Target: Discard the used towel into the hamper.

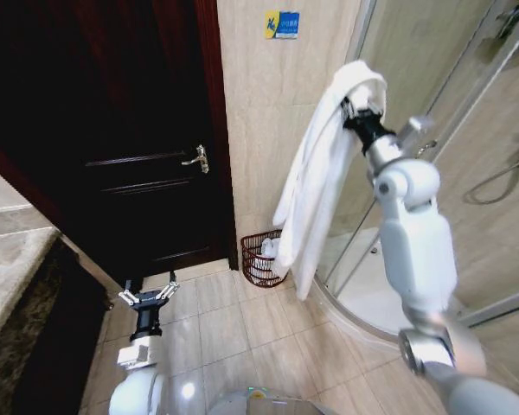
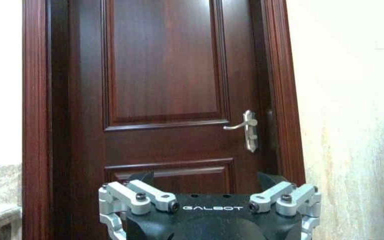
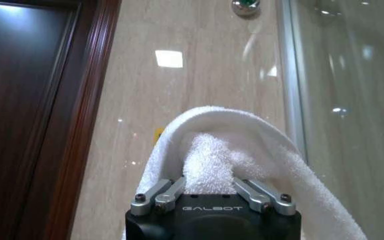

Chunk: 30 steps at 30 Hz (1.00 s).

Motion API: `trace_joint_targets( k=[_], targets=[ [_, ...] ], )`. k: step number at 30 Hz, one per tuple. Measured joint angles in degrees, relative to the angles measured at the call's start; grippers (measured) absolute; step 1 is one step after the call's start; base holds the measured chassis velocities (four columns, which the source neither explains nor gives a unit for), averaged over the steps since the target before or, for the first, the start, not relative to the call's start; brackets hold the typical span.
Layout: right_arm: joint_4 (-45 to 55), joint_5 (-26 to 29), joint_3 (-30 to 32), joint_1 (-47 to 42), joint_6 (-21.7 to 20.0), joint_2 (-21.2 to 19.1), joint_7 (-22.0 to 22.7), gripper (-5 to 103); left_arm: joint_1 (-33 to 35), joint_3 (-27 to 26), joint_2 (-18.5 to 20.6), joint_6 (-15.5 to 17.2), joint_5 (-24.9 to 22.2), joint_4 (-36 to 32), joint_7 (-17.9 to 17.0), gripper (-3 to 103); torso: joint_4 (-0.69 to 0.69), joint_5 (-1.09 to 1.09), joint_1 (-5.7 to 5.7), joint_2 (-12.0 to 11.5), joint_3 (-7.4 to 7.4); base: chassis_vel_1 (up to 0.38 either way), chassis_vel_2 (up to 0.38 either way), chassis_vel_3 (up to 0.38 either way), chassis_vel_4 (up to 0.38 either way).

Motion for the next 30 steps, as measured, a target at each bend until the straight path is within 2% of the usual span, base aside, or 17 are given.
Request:
trace_joint_targets(
  k=[8,16,30],
  targets=[
    [-11.6,-0.6,-5.2,11.6,0.3,2.7,0.0,15,0.8,-0.2,0.0,-0.8,0.0,0.5,0.0,100,0.0,-0.02,-0.03,0.0,-0.04,0.0,0.0,0.0,0.0],
    [-17.2,-1.6,-7.0,18.3,-0.3,5.7,0.4,15,1.2,-0.8,0.0,-0.9,-0.4,-0.2,0.0,100,0.0,-0.02,-0.03,-0.1,-0.05,0.0,0.0,0.0,0.0],
    [-19.0,-2.4,-7.8,20.3,-0.1,7.5,0.8,15,1.5,-0.8,0.0,-1.3,-0.5,-0.7,0.1,100,0.0,-0.01,-0.08,-0.1,-0.08,-0.007,0.01,0.015,-0.011]
  ],
)
